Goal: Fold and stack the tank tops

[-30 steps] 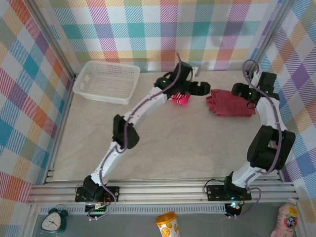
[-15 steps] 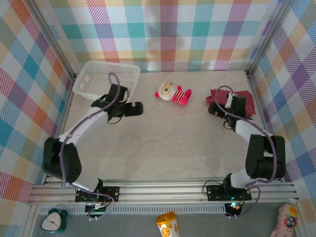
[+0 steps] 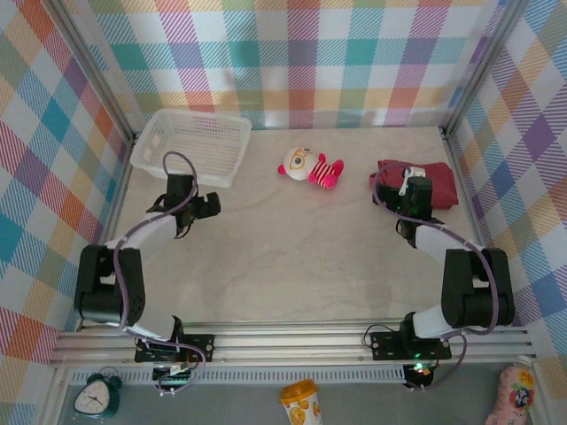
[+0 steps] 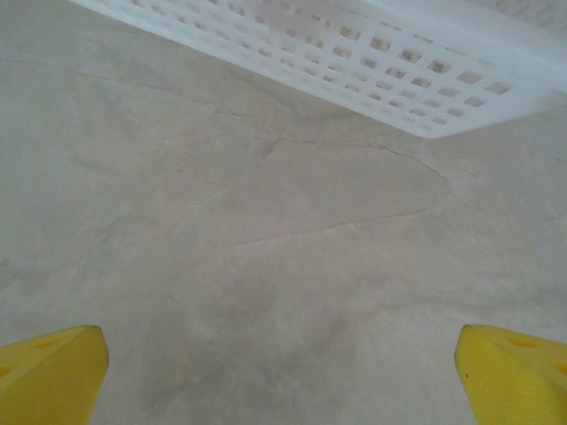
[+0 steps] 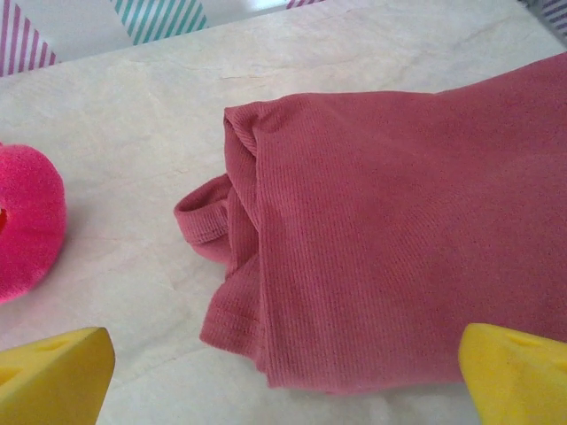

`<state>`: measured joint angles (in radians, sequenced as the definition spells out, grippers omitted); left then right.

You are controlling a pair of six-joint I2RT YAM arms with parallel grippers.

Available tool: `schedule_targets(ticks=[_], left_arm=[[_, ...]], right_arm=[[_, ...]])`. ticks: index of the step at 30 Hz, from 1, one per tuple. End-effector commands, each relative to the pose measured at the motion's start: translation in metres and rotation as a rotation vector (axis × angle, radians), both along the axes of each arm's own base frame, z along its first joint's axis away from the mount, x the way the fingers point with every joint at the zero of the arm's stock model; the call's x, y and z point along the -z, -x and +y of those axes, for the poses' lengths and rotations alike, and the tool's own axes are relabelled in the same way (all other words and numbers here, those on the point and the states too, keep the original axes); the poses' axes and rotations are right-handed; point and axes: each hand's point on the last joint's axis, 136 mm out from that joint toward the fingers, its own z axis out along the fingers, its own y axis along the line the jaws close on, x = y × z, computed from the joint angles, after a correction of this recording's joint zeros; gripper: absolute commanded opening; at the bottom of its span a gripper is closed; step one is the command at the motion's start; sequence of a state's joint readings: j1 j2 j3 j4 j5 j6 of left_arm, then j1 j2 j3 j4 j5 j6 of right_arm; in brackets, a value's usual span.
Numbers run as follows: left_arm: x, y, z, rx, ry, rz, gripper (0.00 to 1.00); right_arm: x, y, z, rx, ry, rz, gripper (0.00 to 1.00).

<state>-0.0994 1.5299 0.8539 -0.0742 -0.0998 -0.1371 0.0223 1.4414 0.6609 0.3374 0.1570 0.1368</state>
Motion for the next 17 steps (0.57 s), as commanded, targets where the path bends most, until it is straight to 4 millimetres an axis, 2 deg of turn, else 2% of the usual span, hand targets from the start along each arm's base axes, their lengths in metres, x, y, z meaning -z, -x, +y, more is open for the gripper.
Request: schedule_targets(ticks=[1, 4, 11, 17], left_arm=[[-0.001, -0.024, -0.002, 0.047, -0.033, -0.08, 1.0], [0.0, -0.025, -0.003, 0.056, -0.021, -0.071, 1.0], [0.0, -0.019, 0.0, 0.051, -0.017, -0.099, 1.0], [0.003, -0.02, -0.002, 0.059, -0.014, -0.092, 1.0]], right_arm=[[-0.016, -0.001, -0.004, 0.001, 0.074, -0.068, 0.99], [-0.017, 0.001, -0.01, 0.04, 0.079, -0.071, 0.99], [-0.016, 0.003, -0.011, 0.059, 0.078, -0.064, 0.99], [0.001, 0.011, -0.006, 0.034, 0.127, -0.03, 0.99]])
